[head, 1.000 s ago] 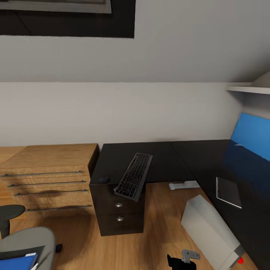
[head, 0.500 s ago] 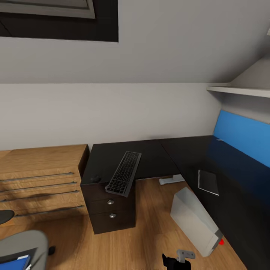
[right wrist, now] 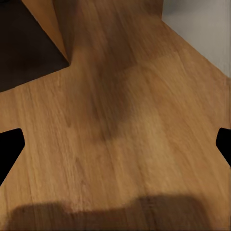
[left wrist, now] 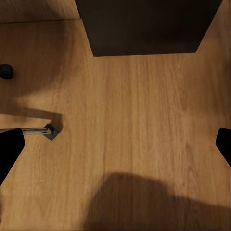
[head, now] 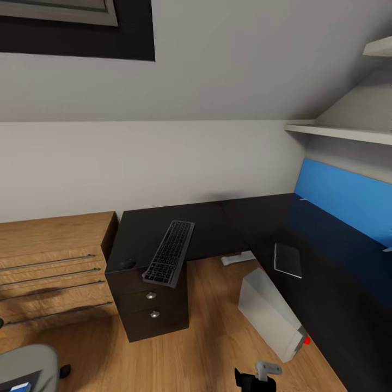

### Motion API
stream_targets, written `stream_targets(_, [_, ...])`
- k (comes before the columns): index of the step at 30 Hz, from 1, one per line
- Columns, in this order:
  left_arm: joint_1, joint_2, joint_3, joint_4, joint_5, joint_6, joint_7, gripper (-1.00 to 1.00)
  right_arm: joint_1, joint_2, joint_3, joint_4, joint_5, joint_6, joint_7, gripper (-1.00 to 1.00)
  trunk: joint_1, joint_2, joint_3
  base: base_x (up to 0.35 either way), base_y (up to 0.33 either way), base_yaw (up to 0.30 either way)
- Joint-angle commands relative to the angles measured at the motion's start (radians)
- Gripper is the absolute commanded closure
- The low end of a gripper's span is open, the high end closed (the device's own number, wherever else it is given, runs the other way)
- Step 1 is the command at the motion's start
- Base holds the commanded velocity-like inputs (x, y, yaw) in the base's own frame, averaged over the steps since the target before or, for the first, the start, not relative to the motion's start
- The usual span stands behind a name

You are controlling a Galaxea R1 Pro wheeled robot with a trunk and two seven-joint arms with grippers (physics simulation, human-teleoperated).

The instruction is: In the bedroom, organize the workspace by keeping the computer under the desk, ensuring the monitor is on the desk, placing the keyboard on the desk next to the monitor, placing the mouse on the desk next to the keyboard, moving the folder from the swivel chair onto the desk next to the mouse, stacking the notebook on top of the folder with the pen on top of the notebook, and positioning the swivel chair next to the desk.

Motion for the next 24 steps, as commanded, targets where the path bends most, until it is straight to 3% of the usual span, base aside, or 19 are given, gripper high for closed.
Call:
stream_targets(1, [-0.001,0.001,-0.008,0.002,0.011,-0.006,0.006,-1.0,-0.001,0.001,0.006,-0.001,-0.005,-0.006,0.007,-1.0,-0.004,0.007,0.002,0.0,0.0,-0.017])
stream_targets(5, [-0.001,0.001,-0.008,0.011,0.01,-0.006,0.007,-1.0,-0.004,-0.01,0.007,-0.134,0.006,-0.002,-0.041,-1.0,-0.019,0.035,0.014,0.0,0.0,-0.005])
stream_targets(10, [-0.001,0.0,-0.009,0.012,0.009,-0.006,0.007,-1.0,-0.022,-0.057,0.005,-0.293,0.007,0.036,-0.2,-1.0,-0.038,0.07,0.03,0.0,0.0,-0.001])
stream_targets(12, [-0.001,0.0,-0.01,0.012,0.008,-0.006,0.007,-1.0,-0.062,-0.1,0.005,-0.445,0.008,0.161,-0.325,-1.0,-0.046,0.084,0.036,0.0,0.0,0.0])
stream_targets(16, [-0.001,0.0,-0.01,0.012,0.008,-0.007,0.008,-1.0,-0.108,-0.123,0.005,-0.538,0.009,0.295,-0.395,-1.0,-0.061,0.112,0.049,0.0,0.0,0.0])
stream_targets(17, [-0.001,0.0,-0.01,0.012,0.008,-0.007,0.009,-1.0,-0.138,-0.133,0.004,-0.566,0.009,0.357,-0.42,-1.0,-0.065,0.119,0.052,0.0,0.0,0.0])
stream_targets(21, [-0.001,0.0,-0.009,0.011,0.008,-0.009,0.012,-1.0,-0.216,-0.161,0.0,-0.598,0.006,0.468,-0.458,-1.0,-0.073,0.133,0.058,0.0,0.0,0.0])
stream_targets(24, [-0.001,0.0,-0.008,0.009,0.007,-0.013,0.014,-1.0,-0.239,-0.174,-0.005,-0.58,0.005,0.49,-0.466,-1.0,-0.073,0.133,0.058,0.0,0.0,0.0])
